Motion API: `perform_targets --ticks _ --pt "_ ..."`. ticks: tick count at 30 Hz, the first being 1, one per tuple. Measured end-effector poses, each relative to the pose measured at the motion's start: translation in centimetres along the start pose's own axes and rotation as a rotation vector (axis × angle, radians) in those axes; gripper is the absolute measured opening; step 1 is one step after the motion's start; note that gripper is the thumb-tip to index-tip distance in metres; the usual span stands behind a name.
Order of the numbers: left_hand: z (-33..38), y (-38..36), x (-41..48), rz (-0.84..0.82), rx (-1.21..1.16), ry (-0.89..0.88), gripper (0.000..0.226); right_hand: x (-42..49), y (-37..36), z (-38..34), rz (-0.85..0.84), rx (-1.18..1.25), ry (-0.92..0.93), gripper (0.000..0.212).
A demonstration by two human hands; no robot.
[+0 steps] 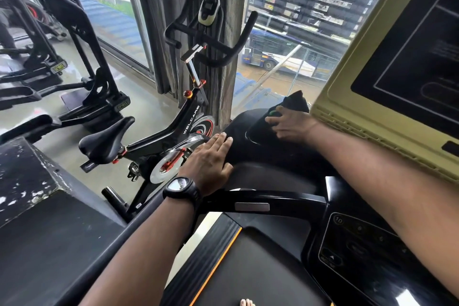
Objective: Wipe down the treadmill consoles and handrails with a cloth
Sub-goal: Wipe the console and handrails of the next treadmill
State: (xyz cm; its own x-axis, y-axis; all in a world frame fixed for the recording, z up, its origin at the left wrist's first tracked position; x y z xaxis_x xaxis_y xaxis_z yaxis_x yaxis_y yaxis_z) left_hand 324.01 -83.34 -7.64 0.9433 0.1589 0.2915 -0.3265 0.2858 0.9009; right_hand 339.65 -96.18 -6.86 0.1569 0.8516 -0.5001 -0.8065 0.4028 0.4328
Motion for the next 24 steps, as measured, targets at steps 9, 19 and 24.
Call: perform_targets --ticks 9,19,24 --pt "-0.2 -0.1 0.0 0.009 -0.008 -0.005 0.068 0.2 0.0 0.3 -0.195 0.062 -0.054 0.034" --pt "-0.2 -0.2 0.1 -0.014 -0.034 -0.006 0.068 -0.6 0.6 -0.6 -0.465 0.179 -0.226 0.048" --pt "-0.1 -0.2 0.1 -0.011 -0.035 -0.002 0.068 -0.7 3.3 1.3 -0.402 0.479 -0.548 0.040"
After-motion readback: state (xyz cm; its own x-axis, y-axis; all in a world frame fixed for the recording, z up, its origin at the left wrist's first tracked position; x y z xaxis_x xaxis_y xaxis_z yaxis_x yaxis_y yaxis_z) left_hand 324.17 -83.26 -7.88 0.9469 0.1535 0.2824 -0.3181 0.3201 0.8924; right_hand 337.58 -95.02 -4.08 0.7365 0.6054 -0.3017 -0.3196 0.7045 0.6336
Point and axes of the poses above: each hand's wrist, its own x-axis towards the middle knuckle, its own y-axis out of the back of the hand, z = x × y, the point moved 8 cm from there along x, towards the middle knuckle, and after that the axes turned 14 degrees about z, right-handed, at the moved point
